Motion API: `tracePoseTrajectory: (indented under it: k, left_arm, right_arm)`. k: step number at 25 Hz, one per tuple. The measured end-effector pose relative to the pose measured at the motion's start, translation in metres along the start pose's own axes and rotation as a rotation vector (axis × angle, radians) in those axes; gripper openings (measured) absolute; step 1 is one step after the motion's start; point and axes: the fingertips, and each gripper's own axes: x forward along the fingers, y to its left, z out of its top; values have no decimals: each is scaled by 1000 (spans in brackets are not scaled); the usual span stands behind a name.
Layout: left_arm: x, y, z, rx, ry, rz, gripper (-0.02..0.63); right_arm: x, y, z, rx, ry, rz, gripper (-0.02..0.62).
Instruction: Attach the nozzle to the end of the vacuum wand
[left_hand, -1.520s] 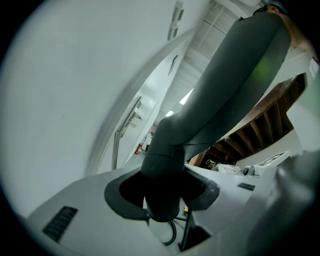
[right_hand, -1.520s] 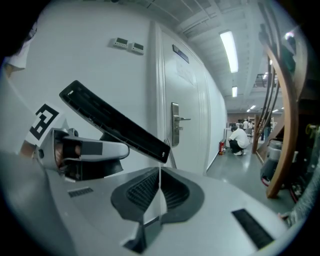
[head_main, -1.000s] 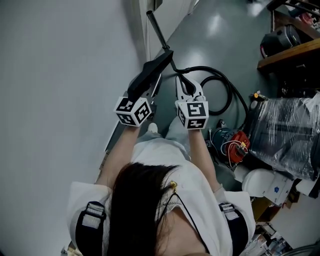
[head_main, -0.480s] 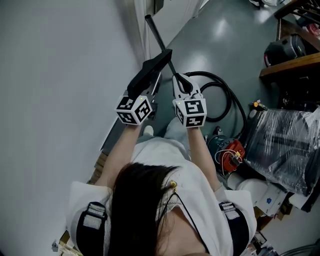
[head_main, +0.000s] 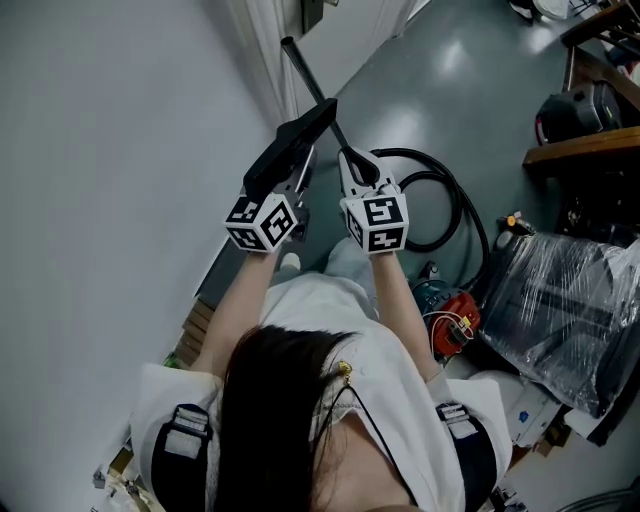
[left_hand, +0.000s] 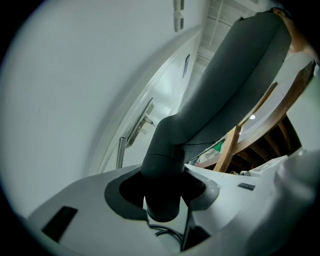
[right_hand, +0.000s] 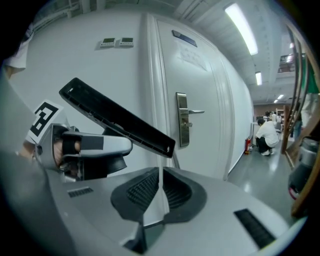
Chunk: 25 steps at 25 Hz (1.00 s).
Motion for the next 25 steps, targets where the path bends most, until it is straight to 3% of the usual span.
tracePoseTrajectory:
  k: [6, 12, 17, 21, 25]
  left_arm:
    - [18, -4, 9, -98, -52, 26, 163]
    - [35, -12, 14, -142, -91, 53, 163]
    - [52, -21, 9, -150, -103, 74, 163]
    - [65, -31, 5, -142, -119, 100, 163]
    - [75, -47, 0, -139, -146, 125, 163]
  right_arm:
    - [7, -21, 8, -22, 4, 65, 17]
    - [10, -40, 9, -22, 24, 161, 17]
    - [13, -55, 5, -35, 37, 220, 18]
    - [12, -67, 6, -51, 46, 281, 107]
    - [7, -83, 2, -55, 44, 311, 107]
